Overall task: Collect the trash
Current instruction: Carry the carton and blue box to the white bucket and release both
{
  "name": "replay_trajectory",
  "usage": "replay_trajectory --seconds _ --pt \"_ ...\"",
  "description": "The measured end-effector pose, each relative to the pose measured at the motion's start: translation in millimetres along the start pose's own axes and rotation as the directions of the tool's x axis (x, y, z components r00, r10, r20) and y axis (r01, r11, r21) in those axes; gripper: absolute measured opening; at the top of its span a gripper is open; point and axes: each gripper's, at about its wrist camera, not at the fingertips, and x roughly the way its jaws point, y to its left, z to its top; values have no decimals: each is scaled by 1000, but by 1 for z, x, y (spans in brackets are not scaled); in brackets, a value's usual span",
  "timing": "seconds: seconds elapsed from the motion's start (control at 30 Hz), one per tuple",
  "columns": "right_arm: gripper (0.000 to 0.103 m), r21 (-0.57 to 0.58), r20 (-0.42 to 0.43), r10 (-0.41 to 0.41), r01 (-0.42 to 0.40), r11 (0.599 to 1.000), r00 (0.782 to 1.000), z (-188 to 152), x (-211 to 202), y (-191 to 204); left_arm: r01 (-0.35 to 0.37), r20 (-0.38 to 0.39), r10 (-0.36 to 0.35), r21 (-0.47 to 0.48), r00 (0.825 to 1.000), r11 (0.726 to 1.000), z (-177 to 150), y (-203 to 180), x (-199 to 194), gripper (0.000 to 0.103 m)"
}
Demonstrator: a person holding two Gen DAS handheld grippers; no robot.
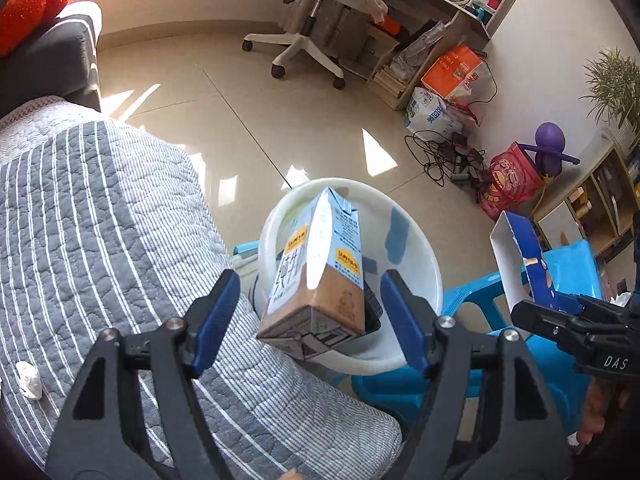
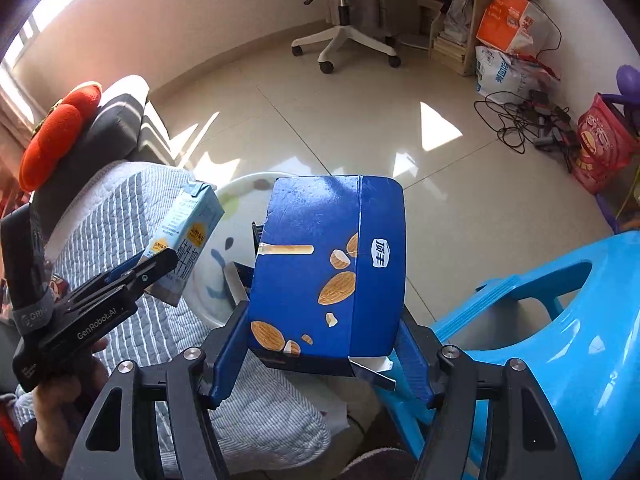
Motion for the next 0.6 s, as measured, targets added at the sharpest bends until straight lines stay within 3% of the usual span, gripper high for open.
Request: replay_trajectory --seconds 0.03,0.1,0.17,0.33,0.6 --pt "69 0 -2 0 0 1000 1000 0 1 1 -24 13 23 10 1000 1000 0 1 -4 82" --pt "69 0 -5 2 -2 1000 1000 1 2 4 -80 14 80 24 997 996 0 0 -9 97" --pt "69 -2 -6 4 -4 1000 1000 2 3 7 -130 17 130 45 991 990 -2 1 -14 100" --pt "70 0 -7 10 -10 1000 1000 7 9 15 -264 17 264 119 964 957 -11 9 -26 102" --pt "70 17 -20 16 -16 1000 1000 20 27 34 -322 -16 326 101 945 941 -22 40 -51 102"
